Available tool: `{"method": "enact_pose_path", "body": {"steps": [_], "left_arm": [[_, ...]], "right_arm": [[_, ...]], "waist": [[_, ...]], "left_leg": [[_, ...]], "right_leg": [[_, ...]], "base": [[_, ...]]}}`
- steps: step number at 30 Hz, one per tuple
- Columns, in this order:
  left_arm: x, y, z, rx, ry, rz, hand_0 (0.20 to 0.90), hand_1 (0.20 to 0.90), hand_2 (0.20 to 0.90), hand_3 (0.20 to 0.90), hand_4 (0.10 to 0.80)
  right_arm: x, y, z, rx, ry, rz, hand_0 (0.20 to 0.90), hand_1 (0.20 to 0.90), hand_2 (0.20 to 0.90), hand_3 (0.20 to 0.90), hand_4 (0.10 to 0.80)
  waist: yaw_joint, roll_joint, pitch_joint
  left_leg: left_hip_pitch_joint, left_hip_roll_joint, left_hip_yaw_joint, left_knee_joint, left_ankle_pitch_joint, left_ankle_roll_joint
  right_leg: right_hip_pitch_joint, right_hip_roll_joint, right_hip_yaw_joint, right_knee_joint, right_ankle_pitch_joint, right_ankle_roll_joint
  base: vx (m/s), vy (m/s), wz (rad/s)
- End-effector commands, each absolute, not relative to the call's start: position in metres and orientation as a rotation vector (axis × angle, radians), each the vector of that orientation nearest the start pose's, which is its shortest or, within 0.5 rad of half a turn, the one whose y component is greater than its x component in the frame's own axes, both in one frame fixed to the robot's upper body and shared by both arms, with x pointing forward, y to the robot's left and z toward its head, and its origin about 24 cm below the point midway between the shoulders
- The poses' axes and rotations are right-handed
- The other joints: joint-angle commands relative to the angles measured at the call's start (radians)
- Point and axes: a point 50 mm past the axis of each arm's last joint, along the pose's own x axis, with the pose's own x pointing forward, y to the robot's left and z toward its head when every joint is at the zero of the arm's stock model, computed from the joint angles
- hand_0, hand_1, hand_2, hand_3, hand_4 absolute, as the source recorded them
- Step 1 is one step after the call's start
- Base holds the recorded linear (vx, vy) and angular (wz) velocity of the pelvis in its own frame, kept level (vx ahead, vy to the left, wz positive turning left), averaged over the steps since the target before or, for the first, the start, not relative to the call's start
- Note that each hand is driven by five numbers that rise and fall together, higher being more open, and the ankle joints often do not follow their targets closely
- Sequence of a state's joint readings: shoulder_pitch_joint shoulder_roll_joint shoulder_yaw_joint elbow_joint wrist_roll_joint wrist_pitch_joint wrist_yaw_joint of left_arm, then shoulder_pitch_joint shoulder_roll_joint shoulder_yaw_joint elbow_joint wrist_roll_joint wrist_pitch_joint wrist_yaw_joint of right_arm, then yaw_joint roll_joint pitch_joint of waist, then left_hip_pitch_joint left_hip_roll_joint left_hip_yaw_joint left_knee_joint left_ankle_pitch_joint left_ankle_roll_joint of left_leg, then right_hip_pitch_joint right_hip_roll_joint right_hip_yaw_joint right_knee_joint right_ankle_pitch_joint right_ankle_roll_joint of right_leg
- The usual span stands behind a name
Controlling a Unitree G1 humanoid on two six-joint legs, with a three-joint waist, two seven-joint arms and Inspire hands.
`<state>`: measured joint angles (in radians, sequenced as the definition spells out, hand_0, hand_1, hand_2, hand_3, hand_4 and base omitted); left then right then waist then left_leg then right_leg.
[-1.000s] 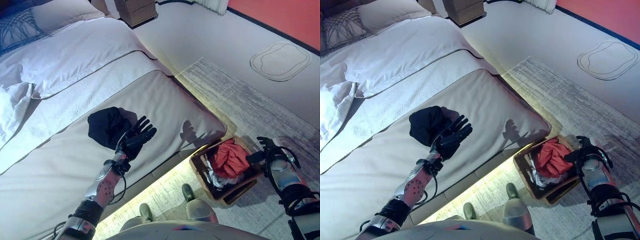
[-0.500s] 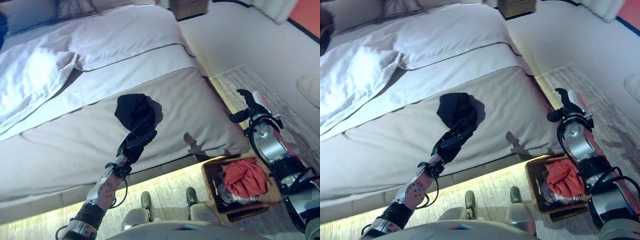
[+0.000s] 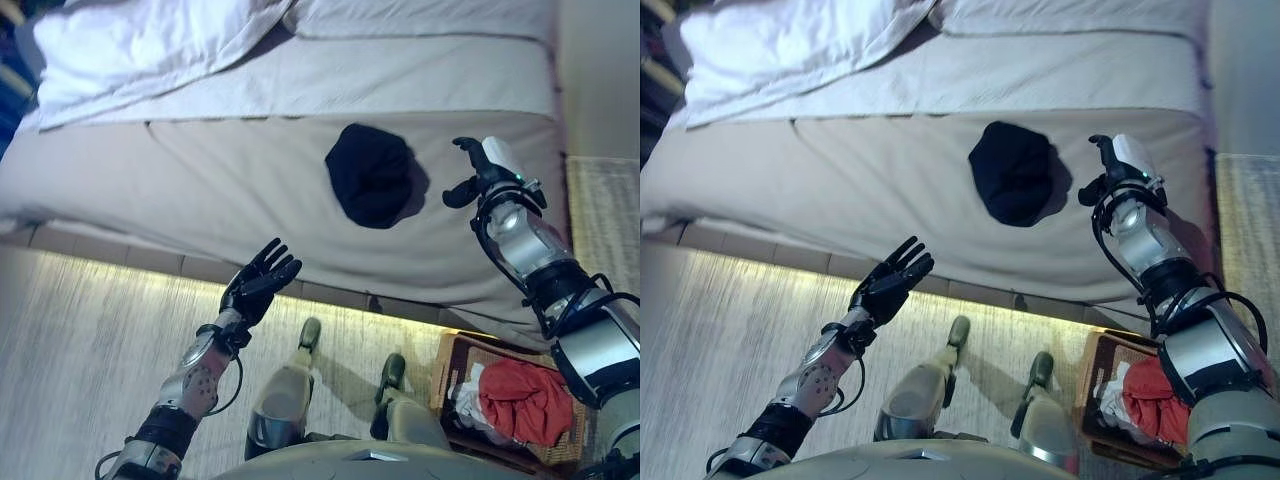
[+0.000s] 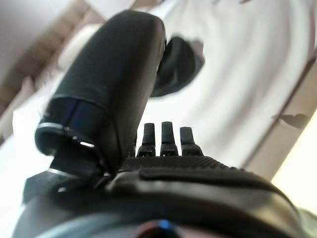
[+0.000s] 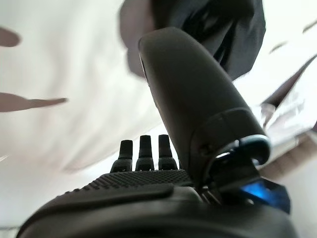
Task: Pick up the clothes from the bed and place them into the basket
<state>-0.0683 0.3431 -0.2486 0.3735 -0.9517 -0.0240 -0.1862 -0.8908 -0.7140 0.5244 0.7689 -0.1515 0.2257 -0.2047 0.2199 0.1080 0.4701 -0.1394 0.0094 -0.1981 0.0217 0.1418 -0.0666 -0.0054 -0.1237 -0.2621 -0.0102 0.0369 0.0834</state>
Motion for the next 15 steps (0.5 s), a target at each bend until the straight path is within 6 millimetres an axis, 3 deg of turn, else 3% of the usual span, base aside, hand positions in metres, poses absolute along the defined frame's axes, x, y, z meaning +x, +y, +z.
{"method": "enact_pose_path", "body": {"steps": [1,9,15], "left_arm": [[0.26,0.177,0.027,-0.483,0.066,-0.34,0.9,0.9,0.9,0.9,0.8],[0.251,0.172,0.036,-0.535,0.004,-0.341,0.9,0.9,0.9,0.9,0.8],[0.241,0.183,0.044,-0.596,-0.026,-0.267,0.9,0.9,0.9,0.9,0.8]], "right_arm": [[0.395,-0.245,0.251,-1.116,-0.228,-0.404,0.9,0.9,0.9,0.9,0.8],[0.398,-0.255,0.281,-1.131,-0.219,-0.538,0.9,0.9,0.9,0.9,0.8],[0.398,-0.263,0.303,-1.107,-0.182,-0.622,0.9,0.9,0.9,0.9,0.8]], "waist": [[0.046,-0.025,0.032],[0.099,0.015,0.05],[0.138,0.027,0.05]], "left_leg": [[-0.052,-0.05,-0.023,0.18,-0.182,0.035],[-0.334,-0.122,-0.025,0.39,-0.251,0.076],[-0.526,-0.14,-0.019,0.528,-0.288,0.092]], "right_leg": [[-0.106,-0.089,-0.005,0.295,-0.151,-0.061],[-0.391,-0.129,-0.006,0.542,-0.223,-0.059],[-0.572,-0.126,-0.005,0.656,-0.238,-0.07]], "base": [[-0.077,0.031,0.41],[-0.009,0.079,0.36],[-0.044,0.015,0.11]]}}
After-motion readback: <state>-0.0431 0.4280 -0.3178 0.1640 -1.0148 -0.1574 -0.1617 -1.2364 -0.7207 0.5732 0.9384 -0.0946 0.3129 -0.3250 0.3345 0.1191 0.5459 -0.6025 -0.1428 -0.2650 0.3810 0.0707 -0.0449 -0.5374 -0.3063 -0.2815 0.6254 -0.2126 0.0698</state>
